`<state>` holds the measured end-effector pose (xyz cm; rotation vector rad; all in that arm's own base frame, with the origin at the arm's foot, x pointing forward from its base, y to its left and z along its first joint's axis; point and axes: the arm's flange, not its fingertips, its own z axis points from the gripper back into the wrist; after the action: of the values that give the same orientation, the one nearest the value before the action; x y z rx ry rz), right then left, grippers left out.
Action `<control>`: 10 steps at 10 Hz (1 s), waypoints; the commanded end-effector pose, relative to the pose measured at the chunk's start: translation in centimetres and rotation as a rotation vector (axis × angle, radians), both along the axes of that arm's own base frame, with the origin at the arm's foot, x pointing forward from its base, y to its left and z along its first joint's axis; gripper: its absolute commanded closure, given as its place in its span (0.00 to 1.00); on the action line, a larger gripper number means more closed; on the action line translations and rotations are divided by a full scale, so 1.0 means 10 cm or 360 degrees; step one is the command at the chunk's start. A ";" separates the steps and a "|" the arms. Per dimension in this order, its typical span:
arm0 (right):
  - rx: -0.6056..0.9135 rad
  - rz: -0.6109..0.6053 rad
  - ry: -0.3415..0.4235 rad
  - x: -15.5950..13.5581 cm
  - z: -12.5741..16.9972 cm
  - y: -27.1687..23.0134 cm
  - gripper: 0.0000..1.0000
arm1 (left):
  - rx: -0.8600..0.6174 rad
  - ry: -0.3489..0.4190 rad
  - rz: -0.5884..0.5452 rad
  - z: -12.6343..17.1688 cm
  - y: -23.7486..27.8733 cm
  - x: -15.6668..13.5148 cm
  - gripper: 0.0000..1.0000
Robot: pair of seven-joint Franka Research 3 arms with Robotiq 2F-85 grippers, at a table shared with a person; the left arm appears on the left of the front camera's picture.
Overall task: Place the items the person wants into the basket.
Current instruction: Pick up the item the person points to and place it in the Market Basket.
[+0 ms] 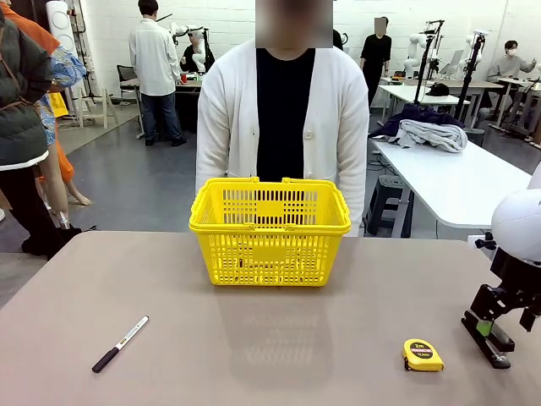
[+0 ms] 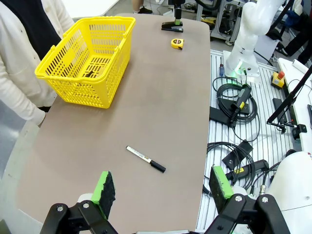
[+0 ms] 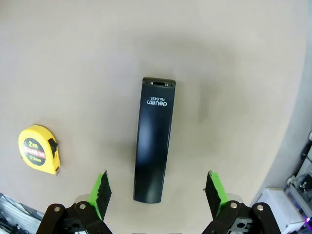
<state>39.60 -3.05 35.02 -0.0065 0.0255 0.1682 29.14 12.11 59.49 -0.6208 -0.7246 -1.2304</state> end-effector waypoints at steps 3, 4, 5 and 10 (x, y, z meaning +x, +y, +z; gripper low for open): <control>-0.0044 -0.0004 0.0008 -0.08 -0.36 0.07 0.00 | -0.0025 -0.0029 -0.0023 0.01 0.01 0.00 0.00; -0.0039 0.0008 0.0016 -0.07 -0.40 0.08 0.00 | -0.0025 -0.0029 -0.0023 0.01 0.01 0.00 0.00; -0.0023 0.0050 0.0016 -0.08 -0.41 0.07 0.40 | -0.0025 -0.0029 -0.0023 0.01 0.01 0.00 0.00; -0.0005 0.0073 0.0012 -0.07 -0.37 0.06 1.00 | -0.0025 -0.0029 -0.0023 0.01 0.01 0.00 0.00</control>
<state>40.47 -2.53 31.82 -0.0085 0.0491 0.1978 29.14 12.12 59.49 -0.6206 -0.7247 -1.2304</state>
